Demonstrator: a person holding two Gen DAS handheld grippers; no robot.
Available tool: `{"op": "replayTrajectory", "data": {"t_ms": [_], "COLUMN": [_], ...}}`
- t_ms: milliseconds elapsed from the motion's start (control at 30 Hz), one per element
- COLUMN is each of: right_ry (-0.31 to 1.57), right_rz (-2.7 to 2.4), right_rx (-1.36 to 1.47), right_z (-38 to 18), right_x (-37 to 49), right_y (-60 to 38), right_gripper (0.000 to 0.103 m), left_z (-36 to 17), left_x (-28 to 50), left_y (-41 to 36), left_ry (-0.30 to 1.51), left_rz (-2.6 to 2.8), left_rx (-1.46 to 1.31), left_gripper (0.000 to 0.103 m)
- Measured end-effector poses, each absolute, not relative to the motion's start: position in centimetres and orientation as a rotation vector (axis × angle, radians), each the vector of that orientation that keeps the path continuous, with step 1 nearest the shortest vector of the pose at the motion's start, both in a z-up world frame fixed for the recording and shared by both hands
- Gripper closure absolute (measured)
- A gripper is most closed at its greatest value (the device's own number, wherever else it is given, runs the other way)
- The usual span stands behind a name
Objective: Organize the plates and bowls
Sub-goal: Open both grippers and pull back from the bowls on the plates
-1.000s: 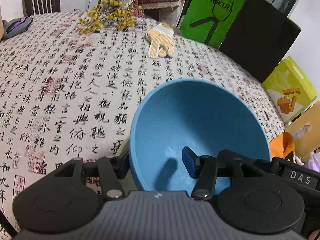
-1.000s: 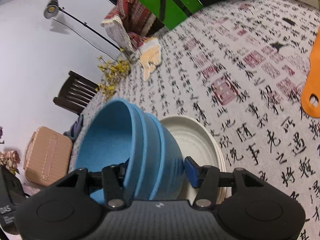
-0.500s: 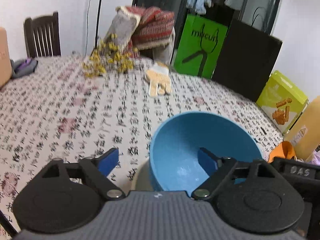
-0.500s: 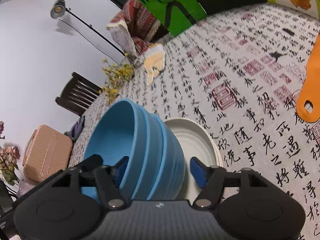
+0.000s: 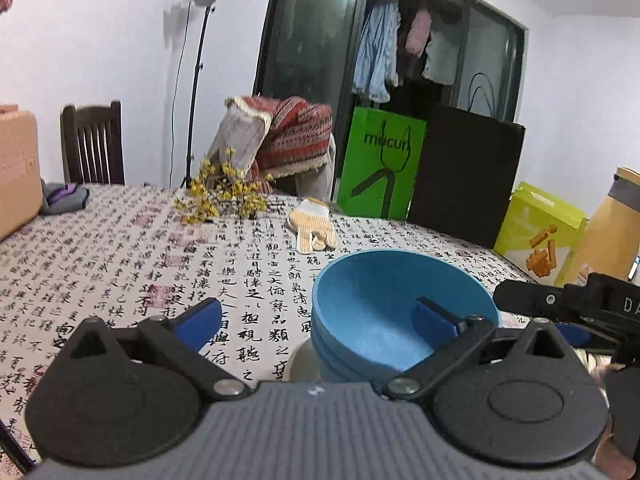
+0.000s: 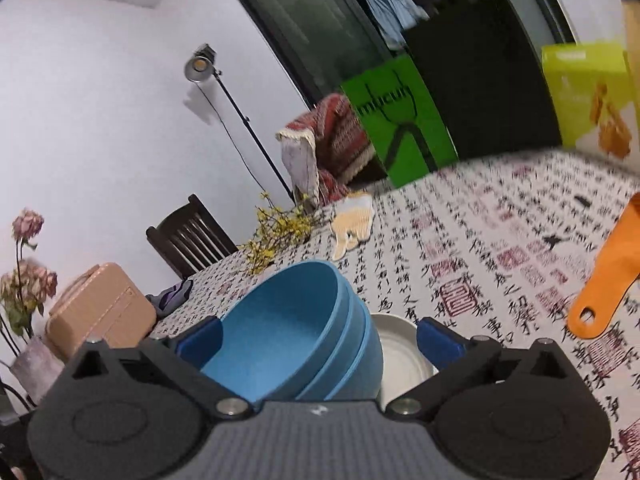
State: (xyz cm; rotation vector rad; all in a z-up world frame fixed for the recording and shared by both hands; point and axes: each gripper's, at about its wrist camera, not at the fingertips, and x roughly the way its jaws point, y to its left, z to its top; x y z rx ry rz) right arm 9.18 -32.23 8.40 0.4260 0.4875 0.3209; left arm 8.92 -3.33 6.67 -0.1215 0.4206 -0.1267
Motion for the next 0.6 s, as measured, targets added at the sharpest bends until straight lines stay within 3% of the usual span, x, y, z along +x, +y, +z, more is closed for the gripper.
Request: {"op": "replayTrajectory", "data": {"t_ms": [600], "right_ry": [0.289], "right_rz": [0.271], "right_rx": [0.283], "right_z": [6.3], "right_x": [-1.7], "right_y": [-32.7], "right_gripper": [0.0], "left_z": [3.3], "left_x": [-0.9], "left_y": [-2.9], "left_ry": [0.244], "left_rz": [-0.181], "left_rx": [-0.021], "left_gripper": [0.0]}}
